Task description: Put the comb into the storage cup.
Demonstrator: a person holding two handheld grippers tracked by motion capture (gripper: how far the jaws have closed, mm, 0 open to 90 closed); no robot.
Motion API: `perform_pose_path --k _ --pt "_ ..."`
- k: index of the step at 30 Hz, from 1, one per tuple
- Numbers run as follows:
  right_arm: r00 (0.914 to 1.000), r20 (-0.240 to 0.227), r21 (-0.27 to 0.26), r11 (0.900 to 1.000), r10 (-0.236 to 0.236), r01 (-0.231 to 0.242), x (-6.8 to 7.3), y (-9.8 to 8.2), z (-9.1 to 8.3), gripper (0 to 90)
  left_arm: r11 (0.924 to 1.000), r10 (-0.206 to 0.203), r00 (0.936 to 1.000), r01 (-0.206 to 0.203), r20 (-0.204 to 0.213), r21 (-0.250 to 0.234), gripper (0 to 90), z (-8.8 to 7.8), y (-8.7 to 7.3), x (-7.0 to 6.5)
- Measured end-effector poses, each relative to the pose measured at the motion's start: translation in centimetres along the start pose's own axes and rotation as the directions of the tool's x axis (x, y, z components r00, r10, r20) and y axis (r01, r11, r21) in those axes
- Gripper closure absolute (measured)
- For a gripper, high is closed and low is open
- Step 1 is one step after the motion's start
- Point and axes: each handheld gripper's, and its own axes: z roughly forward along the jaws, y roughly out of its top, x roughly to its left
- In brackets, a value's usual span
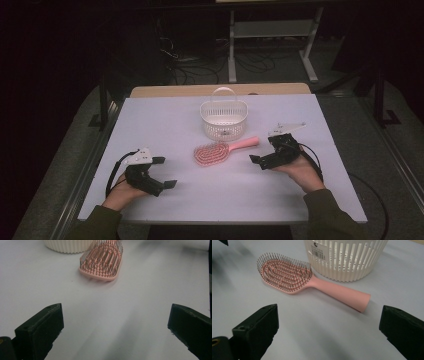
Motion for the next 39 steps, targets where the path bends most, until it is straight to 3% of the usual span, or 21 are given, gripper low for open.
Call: perform_pose_path --k 20,30,39 --pt "0.9999 0.016 0.021 1.0 0.005 -0.005 -0.8 1.3 0.8 14.8 1.0 -0.002 1.0 0.002 0.001 -0.004 0.1 -0.1 0.0 0.0" --pt "0.9996 0.027 0.036 0.999 0.009 -0.01 -1.0 1.7 1.1 26.6 1.0 -0.002 1.0 0.002 -0.001 -0.002 0.2 0.0 -0.1 0.0" --pt "0.9997 0.024 0.047 0.999 0.006 -0.008 -1.3 2.3 1.2 44.3 1.0 -0.004 1.0 0.004 0.0 -0.003 0.1 0.0 -0.1 0.0"
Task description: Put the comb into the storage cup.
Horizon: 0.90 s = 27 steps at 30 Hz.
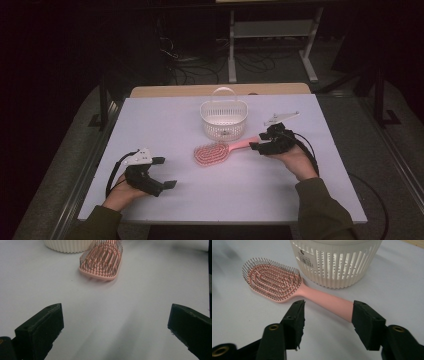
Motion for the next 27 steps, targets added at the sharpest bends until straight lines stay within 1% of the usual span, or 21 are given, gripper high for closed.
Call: perform_pose_path --k 4,5,6,12,13,14,15,16,18,27 --pt "0.9999 0.007 0.003 1.0 -0.009 0.009 0.0 0.2 0.2 50.9 1.0 0.001 1.0 -0.001 0.0 0.001 0.1 0.0 0.0 0.0" --pt "0.9999 0.007 0.003 1.0 -0.009 0.009 0.0 0.2 0.2 50.9 1.0 0.001 1.0 -0.001 0.0 0.001 0.1 0.0 0.0 0.0" --pt "1.0 0.009 0.0 1.0 -0.002 0.002 -0.1 0.3 0.2 55.0 1.0 0.0 1.0 0.0 0.0 0.0 0.1 0.0 0.0 0.0" --pt "0.9999 0.01 0.003 1.0 0.003 -0.003 -0.4 0.6 0.1 64.1 1.0 -0.001 1.0 0.001 0.001 0.0 0.2 0.0 0.0 0.0" --pt "0.9999 0.01 0.005 1.0 0.005 -0.005 -0.5 0.7 0.2 68.2 1.0 -0.001 1.0 0.001 0.001 -0.001 0.1 0.0 0.0 0.0" --pt "0.9999 0.011 0.006 1.0 0.002 -0.002 -0.6 0.7 0.2 70.3 1.0 -0.002 1.0 0.002 0.0 -0.001 0.2 0.0 0.0 0.0" --pt "0.9999 0.011 0.006 1.0 0.002 -0.002 -0.6 0.7 0.2 70.3 1.0 -0.002 1.0 0.002 0.0 -0.001 0.2 0.0 0.0 0.0" --pt "1.0 0.008 0.012 1.0 0.0 0.0 -0.6 0.9 0.3 73.6 1.0 -0.002 1.0 0.002 0.0 0.0 0.1 0.0 0.0 0.0" --pt "1.0 0.004 0.013 1.0 -0.006 0.006 -0.7 1.0 0.5 77.0 1.0 -0.003 1.0 0.003 0.0 -0.002 0.2 0.0 0.0 0.0" --pt "0.9998 0.013 0.023 1.0 -0.012 0.012 -1.1 1.8 1.8 87.7 1.0 -0.002 1.0 0.002 0.001 -0.002 0.2 0.0 -0.1 0.0"
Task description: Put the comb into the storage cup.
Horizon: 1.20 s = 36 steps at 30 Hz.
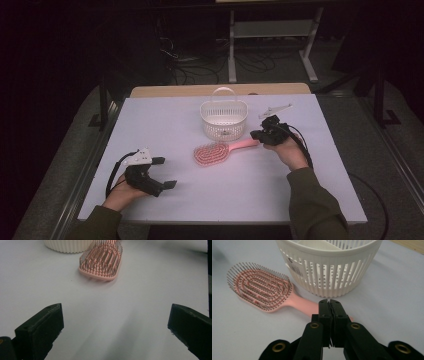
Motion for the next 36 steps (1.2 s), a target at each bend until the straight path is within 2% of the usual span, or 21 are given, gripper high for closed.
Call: perform_pose_path --k 8,18,27,36 --pt "0.9994 0.033 0.036 0.999 0.009 -0.01 -1.0 0.3 1.4 89.3 1.0 0.0 1.0 0.0 0.003 0.003 0.2 0.0 0.0 0.0" --pt "0.9985 0.052 0.071 0.997 0.015 -0.018 -2.0 0.6 3.1 89.3 1.0 0.0 1.0 0.0 0.005 0.006 0.2 0.0 -0.1 0.0" --pt "0.9982 0.053 0.093 0.995 0.03 -0.035 -2.6 0.3 4.3 89.2 1.0 -0.001 1.0 0.001 0.006 0.007 0.2 0.1 -0.1 0.0" --pt "0.9981 0.051 0.097 0.995 0.034 -0.039 -2.7 0.2 4.7 89.3 1.0 -0.002 1.0 0.002 0.007 0.007 0.1 0.1 -0.1 -0.1"
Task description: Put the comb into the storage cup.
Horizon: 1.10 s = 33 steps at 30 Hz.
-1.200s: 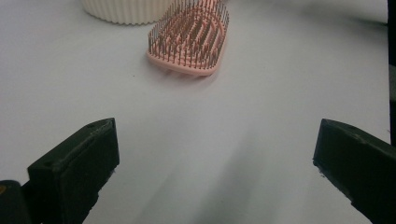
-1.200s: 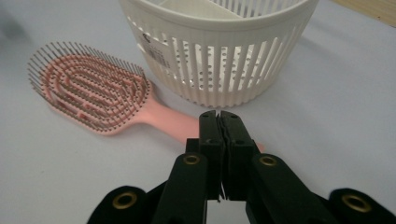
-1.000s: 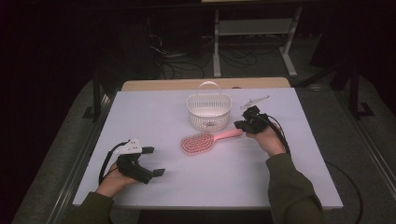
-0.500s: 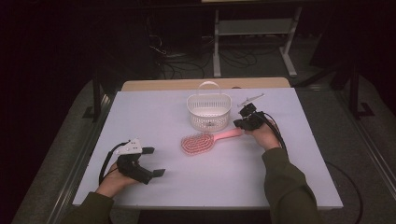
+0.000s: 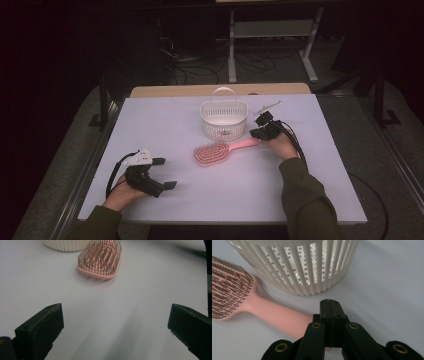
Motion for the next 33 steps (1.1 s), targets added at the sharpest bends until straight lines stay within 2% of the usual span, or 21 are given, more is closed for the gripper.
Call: perform_pose_path --k 16,33 --pt "0.9999 -0.011 0.014 1.0 -0.002 0.002 0.1 -0.4 -0.1 89.2 1.0 0.0 1.0 0.0 0.002 0.003 0.1 0.0 0.0 0.0" --pt "0.9994 -0.026 0.035 0.999 -0.024 0.025 0.7 -1.4 -0.4 89.2 1.0 0.0 1.0 0.0 0.002 0.002 0.1 0.0 0.0 0.0"
